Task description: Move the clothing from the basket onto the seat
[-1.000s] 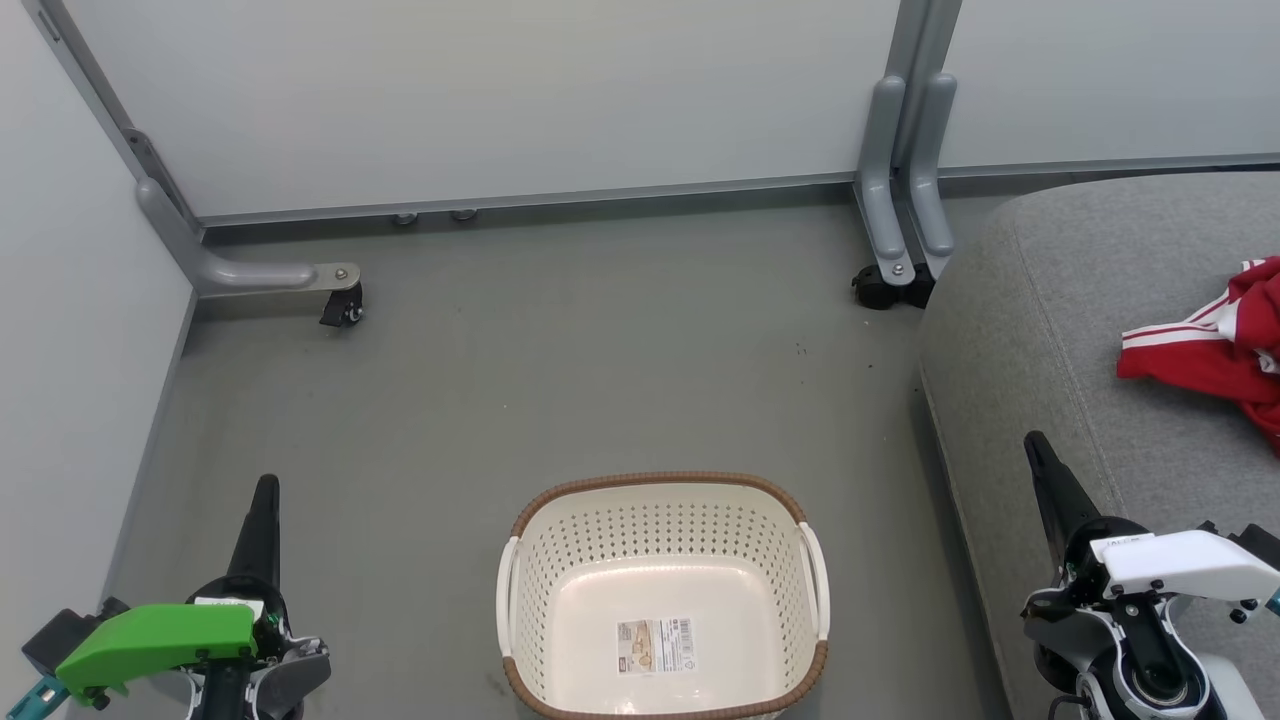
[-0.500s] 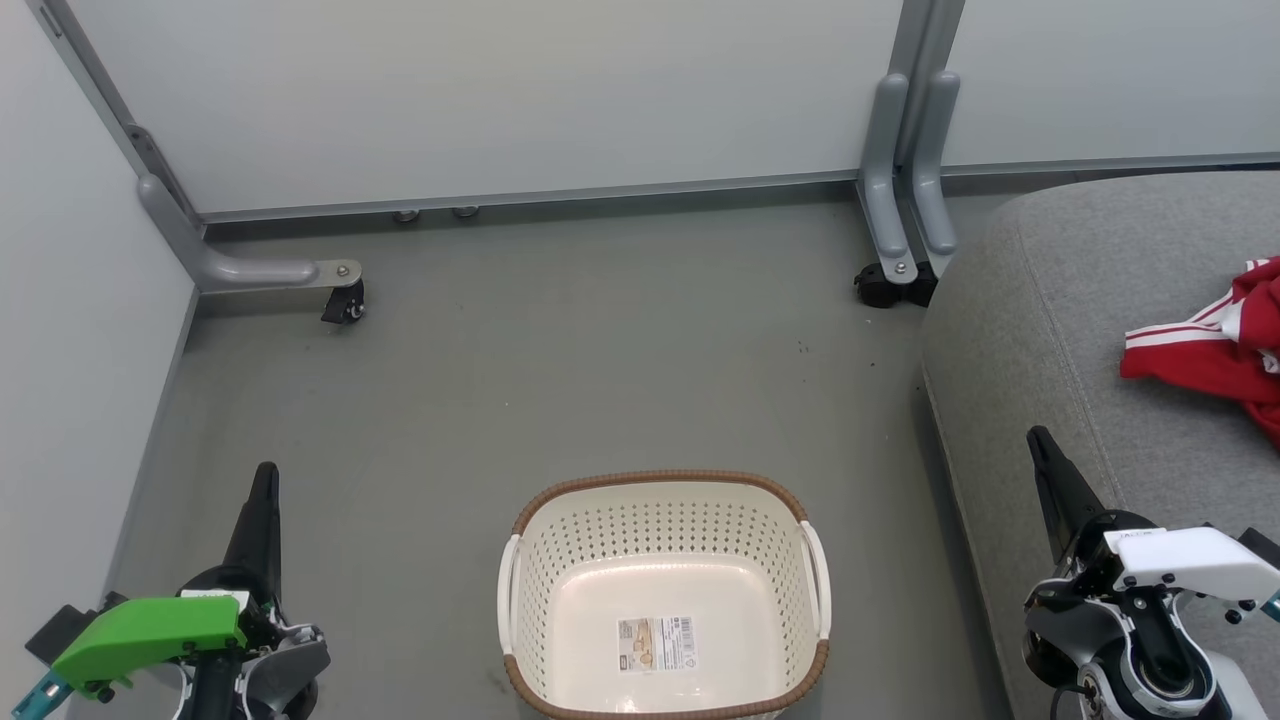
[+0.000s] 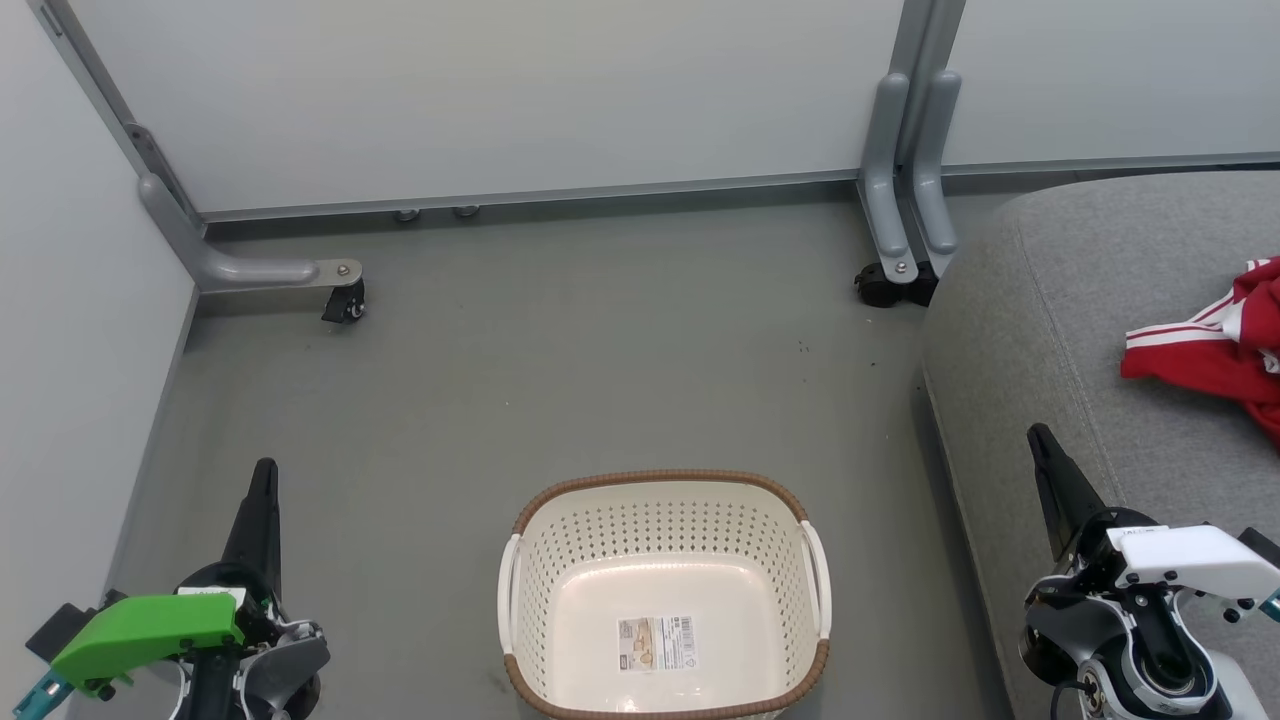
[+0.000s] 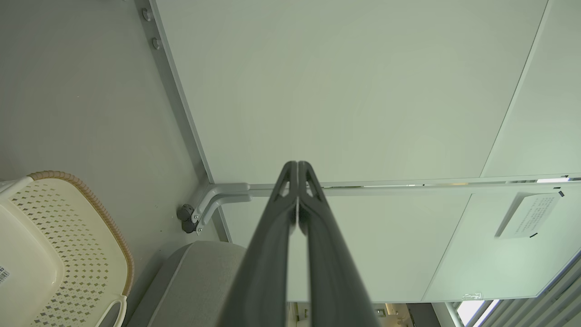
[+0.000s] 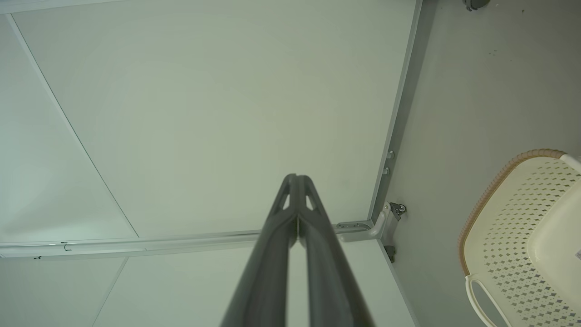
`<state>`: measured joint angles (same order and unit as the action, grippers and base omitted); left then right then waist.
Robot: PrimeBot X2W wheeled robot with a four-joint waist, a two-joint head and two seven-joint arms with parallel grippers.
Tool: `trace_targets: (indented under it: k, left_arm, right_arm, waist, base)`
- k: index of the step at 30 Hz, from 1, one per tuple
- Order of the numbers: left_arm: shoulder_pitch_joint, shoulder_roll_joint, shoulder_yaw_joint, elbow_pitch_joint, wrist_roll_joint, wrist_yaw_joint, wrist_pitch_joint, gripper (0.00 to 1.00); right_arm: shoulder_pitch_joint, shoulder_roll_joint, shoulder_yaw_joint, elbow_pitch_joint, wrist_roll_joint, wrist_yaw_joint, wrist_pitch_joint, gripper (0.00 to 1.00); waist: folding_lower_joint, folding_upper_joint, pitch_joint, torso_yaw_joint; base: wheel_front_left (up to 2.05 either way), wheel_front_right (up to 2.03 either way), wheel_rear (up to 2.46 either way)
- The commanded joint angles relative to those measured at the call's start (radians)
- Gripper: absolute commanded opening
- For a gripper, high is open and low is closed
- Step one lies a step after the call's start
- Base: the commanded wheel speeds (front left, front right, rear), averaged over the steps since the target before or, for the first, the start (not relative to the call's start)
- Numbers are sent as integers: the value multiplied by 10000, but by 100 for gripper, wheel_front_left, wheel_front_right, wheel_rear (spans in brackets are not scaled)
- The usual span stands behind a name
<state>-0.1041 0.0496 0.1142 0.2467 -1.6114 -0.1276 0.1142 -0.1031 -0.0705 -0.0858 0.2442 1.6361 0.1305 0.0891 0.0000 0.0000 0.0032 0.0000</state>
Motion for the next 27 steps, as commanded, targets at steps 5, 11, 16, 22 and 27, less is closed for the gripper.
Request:
trace_targets:
  k: [5, 11, 16, 22, 27]
  left_arm:
    - [-104, -4, 23, -22, -26, -61, 38, 0]
    - [-104, -4, 22, -23, -27, -61, 37, 0]
    - [-104, -4, 21, -23, -27, -61, 37, 0]
    - [-103, -4, 21, -24, -28, -61, 36, 0]
    - [-103, -4, 21, -24, -28, -61, 36, 0]
  right_arm:
    - [-72, 16, -39, 21, -29, 4, 60, 0]
    - [-75, 29, -60, 22, -56, 4, 74, 0]
    - [-77, 40, -75, 24, -73, 4, 76, 0]
    - [-78, 52, -93, 25, -88, 4, 98, 0]
    - [-78, 62, -107, 25, -100, 4, 111, 0]
  waist:
    - [0, 0, 0, 0]
    - [0, 0, 0, 0]
    - [0, 0, 0, 0]
    - [0, 0, 0, 0]
    - [0, 0, -1, 0]
  base:
    - [0, 0, 0]
    - [0, 0, 0]
    - [0, 0, 0]
    - [0, 0, 0]
    - [0, 0, 0]
